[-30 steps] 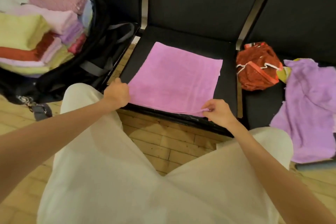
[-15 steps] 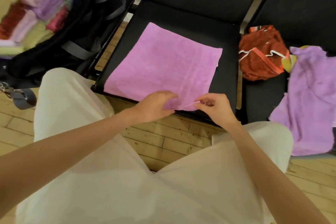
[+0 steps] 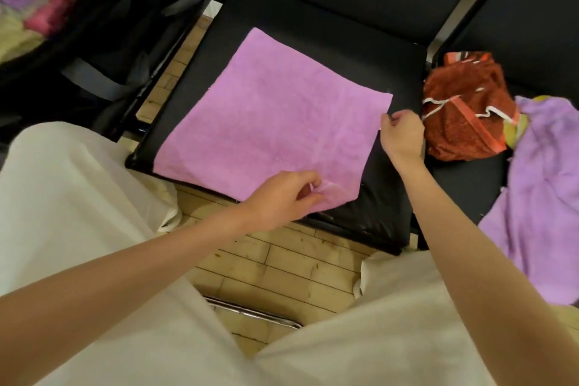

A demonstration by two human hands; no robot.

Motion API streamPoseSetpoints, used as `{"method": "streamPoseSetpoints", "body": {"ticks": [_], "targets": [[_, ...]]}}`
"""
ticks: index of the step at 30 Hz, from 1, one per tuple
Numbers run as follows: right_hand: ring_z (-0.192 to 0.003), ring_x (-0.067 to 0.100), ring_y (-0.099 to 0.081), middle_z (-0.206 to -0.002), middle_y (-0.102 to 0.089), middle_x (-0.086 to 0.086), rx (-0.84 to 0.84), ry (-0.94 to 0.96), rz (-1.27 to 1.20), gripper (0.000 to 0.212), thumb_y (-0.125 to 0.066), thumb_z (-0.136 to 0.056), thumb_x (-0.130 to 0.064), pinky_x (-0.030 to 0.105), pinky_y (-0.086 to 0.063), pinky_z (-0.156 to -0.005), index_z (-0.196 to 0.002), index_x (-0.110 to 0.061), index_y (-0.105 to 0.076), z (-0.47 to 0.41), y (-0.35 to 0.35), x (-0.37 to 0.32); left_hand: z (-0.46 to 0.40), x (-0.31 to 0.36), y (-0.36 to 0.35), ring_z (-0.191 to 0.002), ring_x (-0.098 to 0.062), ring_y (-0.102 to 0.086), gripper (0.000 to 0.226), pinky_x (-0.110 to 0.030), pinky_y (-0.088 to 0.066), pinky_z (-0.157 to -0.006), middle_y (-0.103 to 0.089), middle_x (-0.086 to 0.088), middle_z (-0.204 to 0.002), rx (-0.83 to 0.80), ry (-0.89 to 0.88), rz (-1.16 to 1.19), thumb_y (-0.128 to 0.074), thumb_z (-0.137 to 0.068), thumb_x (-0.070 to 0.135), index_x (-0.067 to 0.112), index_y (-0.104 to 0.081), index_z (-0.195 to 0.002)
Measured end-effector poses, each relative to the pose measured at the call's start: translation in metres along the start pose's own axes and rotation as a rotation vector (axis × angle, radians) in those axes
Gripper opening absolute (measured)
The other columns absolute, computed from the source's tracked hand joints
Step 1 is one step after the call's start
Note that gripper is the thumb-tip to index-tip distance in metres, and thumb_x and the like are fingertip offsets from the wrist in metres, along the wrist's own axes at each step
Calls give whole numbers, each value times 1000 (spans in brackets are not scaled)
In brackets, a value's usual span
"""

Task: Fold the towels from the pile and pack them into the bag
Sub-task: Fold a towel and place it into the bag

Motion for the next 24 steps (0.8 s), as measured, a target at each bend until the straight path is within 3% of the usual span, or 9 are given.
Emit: {"method": "streamPoseSetpoints", "body": {"ticks": [5, 8, 10, 14, 17, 19, 20, 22, 24], "targets": [[-123, 35, -42, -130, -46, 21, 27, -109, 240, 43, -60, -91, -32, 40, -38, -99, -119, 1, -55, -32, -20, -9, 3, -1, 4, -53, -4, -46, 28, -18, -41, -54, -50, 9, -60, -61, 78, 145, -58, -93, 13, 23, -45, -71], [-123, 34, -41, -132, -43, 19, 18, -119, 269, 44, -63, -89, -29, 40, -41, -98, -121, 0, -54, -33, -26, -12, 5, -6, 3, -66, -15, -60, 19, -37, -57, -65, -56, 3, -70, -112, 186, 260, -58, -90, 8, 13, -52, -73], [-123, 35, -41, -132, -44, 19, -7, -110, 279, 37, -62, -90, -23, 41, -43, -97, -119, 0, -56, -33, -28, -10, 6, -6, -1, -80, -30, -66, 14, -48, -59, -71, -57, -7, -80, -158, 261, 335, -56, -89, 6, 8, -51, -75], [-116, 36, -49, -128, -48, 20, 41, -63, 283, 26, -54, -91, -11, 42, -45, -91, -114, 1, -58, -30, -17, -3, 11, 9, -13, -86, -27, -69, 17, -45, -58, -79, -63, -3, -84, -268, 358, 523, -50, -91, 1, 13, -58, -82], [-110, 33, -55, -120, -56, 19, 111, -86, 124, 21, -49, -92, -11, 36, -44, -86, -109, -1, -56, -27, 0, 8, 14, 18, -21, -87, -27, -70, 18, -45, -57, -85, -66, -6, -86, -305, 409, 637, -51, -89, -1, 12, -64, -88], [-96, 27, -57, -102, -61, 13, 135, -141, -116, 7, -50, -93, -14, 32, -42, -82, -86, -13, -51, -28, 6, 11, 17, 20, -19, -83, -29, -69, 13, -47, -55, -87, -68, -13, -84, -293, 413, 648, -57, -87, -2, 7, -66, -84], [-86, 22, -56, -88, -59, 6, 146, -199, -278, 19, -52, -92, -15, 30, -44, -80, -74, -17, -45, -29, 5, 10, 19, 20, -15, -82, -30, -68, 7, -47, -55, -87, -69, -20, -85, -282, 411, 633, -62, -85, -1, 2, -68, -84], [-66, 15, -53, -67, -52, -1, 134, -319, -608, 31, -58, -88, -12, 29, -45, -70, -62, -19, -41, -30, -5, 4, 25, 15, -5, -76, -26, -69, 15, -38, -58, -81, -70, -26, -89, -251, 422, 580, -69, -83, 2, -9, -69, -93], [-54, 12, -53, -61, -53, 1, 82, -343, -740, 31, -61, -86, -8, 27, -45, -57, -60, -17, -46, -29, -18, -14, 33, 5, 10, -60, -11, -65, 21, -23, -55, -68, -70, -16, -79, -218, 426, 466, -72, -82, 10, -9, -71, -92]]}}
Point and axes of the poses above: each hand's wrist, its own z-axis away from the middle knuckle, its own y-axis out of the back of the hand, x = y × z, the point moved 6 cm from there along -z, towards the middle knuckle
